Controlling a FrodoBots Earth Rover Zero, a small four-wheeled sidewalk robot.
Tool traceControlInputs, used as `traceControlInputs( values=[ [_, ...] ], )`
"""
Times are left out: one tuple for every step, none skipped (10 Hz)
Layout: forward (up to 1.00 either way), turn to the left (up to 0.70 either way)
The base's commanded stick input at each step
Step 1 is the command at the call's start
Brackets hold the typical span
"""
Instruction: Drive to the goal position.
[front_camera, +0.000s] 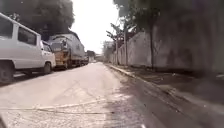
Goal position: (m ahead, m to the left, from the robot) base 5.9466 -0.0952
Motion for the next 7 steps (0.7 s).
traceControlInputs(
  values=[
    [0.70, 0.00],
    [0.70, 0.00],
    [0.70, 0.00],
    [0.70, 0.00],
    [0.70, 0.00],
    [0.70, 0.00],
    [0.70, 0.00]
  ],
)
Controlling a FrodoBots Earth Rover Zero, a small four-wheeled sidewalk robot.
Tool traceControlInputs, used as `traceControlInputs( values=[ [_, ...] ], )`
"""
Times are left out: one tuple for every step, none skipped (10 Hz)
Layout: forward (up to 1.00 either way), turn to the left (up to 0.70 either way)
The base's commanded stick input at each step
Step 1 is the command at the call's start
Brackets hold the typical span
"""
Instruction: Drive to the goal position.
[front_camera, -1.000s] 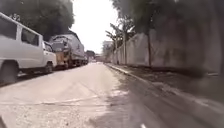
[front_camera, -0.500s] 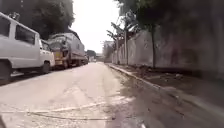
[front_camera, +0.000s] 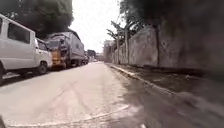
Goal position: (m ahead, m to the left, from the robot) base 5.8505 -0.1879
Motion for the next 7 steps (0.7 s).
traceControlInputs(
  values=[
    [0.70, 0.00],
    [0.70, 0.00],
    [0.70, 0.00],
    [0.70, 0.00],
    [0.70, 0.00],
    [0.70, 0.00],
    [0.70, 0.00]
  ],
)
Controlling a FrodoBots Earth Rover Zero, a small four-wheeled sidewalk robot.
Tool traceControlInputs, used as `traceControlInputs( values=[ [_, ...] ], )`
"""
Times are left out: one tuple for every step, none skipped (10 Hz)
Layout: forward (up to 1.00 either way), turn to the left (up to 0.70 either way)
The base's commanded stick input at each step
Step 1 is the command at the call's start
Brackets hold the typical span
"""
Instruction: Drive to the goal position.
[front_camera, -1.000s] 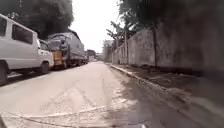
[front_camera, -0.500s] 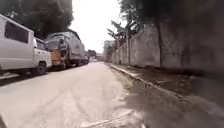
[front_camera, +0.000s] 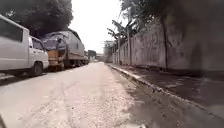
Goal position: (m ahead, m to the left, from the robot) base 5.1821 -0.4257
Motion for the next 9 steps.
traceControlInputs(
  values=[
    [0.70, 0.00],
    [0.70, 0.00],
    [0.70, 0.00],
    [0.70, 0.02],
    [0.70, 0.05],
    [0.70, 0.11],
    [0.70, 0.17],
    [0.70, 0.18],
    [0.70, 0.09]
  ],
)
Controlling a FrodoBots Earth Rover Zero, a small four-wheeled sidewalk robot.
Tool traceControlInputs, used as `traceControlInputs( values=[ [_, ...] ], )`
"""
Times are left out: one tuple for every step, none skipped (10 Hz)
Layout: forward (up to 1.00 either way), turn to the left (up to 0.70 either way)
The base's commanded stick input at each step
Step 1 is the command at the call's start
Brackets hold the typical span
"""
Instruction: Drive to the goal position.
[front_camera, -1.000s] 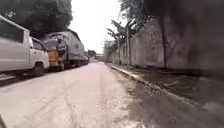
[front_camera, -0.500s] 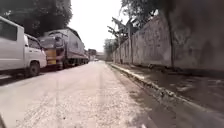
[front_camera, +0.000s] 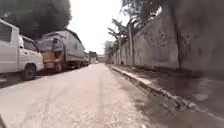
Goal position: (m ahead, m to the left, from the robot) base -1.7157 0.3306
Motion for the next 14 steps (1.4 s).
traceControlInputs(
  values=[
    [0.70, 0.00],
    [0.70, 0.00],
    [0.70, 0.00],
    [0.70, 0.00],
    [0.70, 0.00],
    [0.70, 0.00],
    [0.70, 0.00],
    [0.70, 0.00],
    [0.70, 0.00],
    [0.70, 0.00],
    [0.70, 0.00],
    [0.70, 0.00],
    [0.70, 0.00],
    [0.70, 0.00]
  ],
)
